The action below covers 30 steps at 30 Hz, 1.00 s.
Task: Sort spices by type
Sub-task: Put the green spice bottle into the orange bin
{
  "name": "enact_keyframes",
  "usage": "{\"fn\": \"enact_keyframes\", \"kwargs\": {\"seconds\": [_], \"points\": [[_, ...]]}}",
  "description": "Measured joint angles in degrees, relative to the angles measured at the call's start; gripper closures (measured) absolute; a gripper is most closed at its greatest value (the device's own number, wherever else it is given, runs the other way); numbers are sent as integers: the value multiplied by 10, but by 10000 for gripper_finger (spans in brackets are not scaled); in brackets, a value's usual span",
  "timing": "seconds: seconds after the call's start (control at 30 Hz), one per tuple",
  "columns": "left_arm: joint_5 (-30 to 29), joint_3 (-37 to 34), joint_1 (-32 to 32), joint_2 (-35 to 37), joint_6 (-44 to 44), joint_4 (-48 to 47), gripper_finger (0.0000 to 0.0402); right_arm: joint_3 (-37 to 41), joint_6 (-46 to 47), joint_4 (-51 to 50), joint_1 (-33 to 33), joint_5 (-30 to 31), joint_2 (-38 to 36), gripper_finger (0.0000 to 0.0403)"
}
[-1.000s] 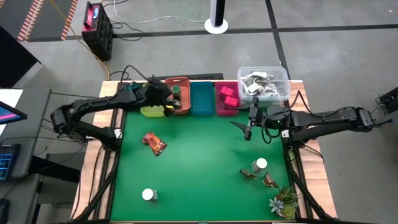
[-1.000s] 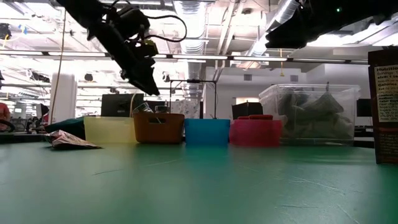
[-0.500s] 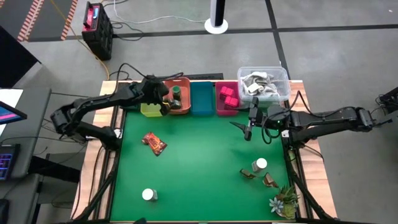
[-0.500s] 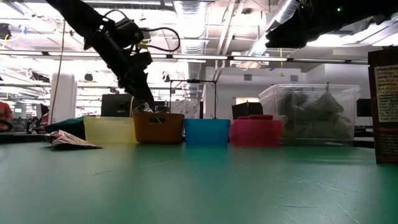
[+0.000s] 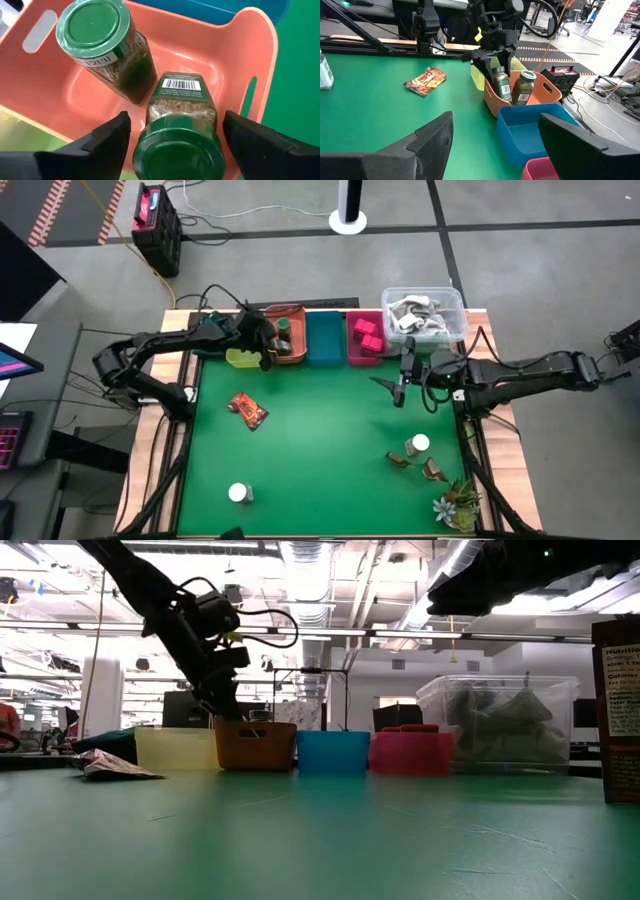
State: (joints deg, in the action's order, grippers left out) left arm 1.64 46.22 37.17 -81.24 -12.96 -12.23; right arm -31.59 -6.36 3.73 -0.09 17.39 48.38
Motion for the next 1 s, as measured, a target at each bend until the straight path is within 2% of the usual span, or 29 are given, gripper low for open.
{"fn": "enact_keyframes", "kwargs": {"seconds": [0.3, 0.53, 0.77, 1.0], "points": [[-4, 0, 0, -2, -10, -4, 210, 0, -1, 0, -2, 0, 0, 86], [-5, 45, -2, -3, -1, -65, 210, 0, -1, 0, -2, 0, 0, 86], [-5, 150, -3, -14, -3, -208, 210, 0, -1, 3, -2, 0, 0, 86], [-11, 260, -21, -76, -22, -329, 210, 0, -2, 3, -4, 0, 0, 86]]}}
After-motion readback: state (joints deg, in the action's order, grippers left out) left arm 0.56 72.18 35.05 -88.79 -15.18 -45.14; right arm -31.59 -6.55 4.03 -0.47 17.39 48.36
